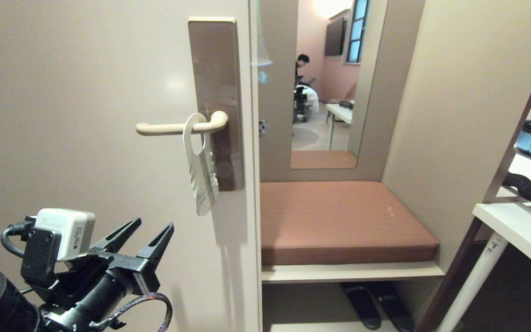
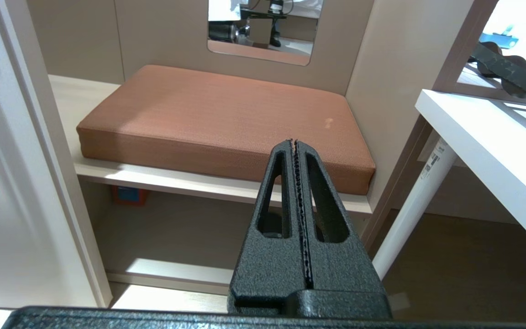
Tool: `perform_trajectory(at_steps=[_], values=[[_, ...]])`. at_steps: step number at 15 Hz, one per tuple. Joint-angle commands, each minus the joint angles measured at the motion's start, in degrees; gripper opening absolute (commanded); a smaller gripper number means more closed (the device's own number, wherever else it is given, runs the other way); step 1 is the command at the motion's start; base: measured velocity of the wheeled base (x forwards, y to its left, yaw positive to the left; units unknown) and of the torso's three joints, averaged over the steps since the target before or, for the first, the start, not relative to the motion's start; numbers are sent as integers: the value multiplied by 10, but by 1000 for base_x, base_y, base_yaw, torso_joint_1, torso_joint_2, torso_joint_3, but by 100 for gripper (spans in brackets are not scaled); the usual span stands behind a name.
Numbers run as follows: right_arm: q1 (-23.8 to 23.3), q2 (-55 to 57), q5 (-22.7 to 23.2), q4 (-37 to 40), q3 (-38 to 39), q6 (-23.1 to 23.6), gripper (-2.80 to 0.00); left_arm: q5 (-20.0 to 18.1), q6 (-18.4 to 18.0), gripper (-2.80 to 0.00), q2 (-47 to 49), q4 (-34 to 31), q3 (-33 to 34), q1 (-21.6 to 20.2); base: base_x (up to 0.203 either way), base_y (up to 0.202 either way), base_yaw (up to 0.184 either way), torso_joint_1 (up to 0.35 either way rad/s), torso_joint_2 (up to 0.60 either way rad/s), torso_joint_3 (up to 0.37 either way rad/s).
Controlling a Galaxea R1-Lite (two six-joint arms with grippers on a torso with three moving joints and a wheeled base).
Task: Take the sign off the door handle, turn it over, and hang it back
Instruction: Hang the sign back with the other side facing out
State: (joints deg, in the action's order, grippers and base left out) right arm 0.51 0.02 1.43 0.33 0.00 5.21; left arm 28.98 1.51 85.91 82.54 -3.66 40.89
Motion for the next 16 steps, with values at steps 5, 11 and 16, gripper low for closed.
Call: perform_trajectory(at_steps=[5, 11, 16], values=[[0, 0, 1, 0, 0, 1, -280, -3, -2, -280, 8, 4, -28, -40, 0, 0, 0, 0, 0, 0], [0, 0, 0, 0, 0, 1, -280, -69, -16, -280, 53, -12, -129, -87, 0, 0, 0, 0, 0, 0], [0, 0, 1, 0, 0, 1, -280, -87, -29, -280, 101, -16, -203, -86, 0, 0, 0, 0, 0, 0]])
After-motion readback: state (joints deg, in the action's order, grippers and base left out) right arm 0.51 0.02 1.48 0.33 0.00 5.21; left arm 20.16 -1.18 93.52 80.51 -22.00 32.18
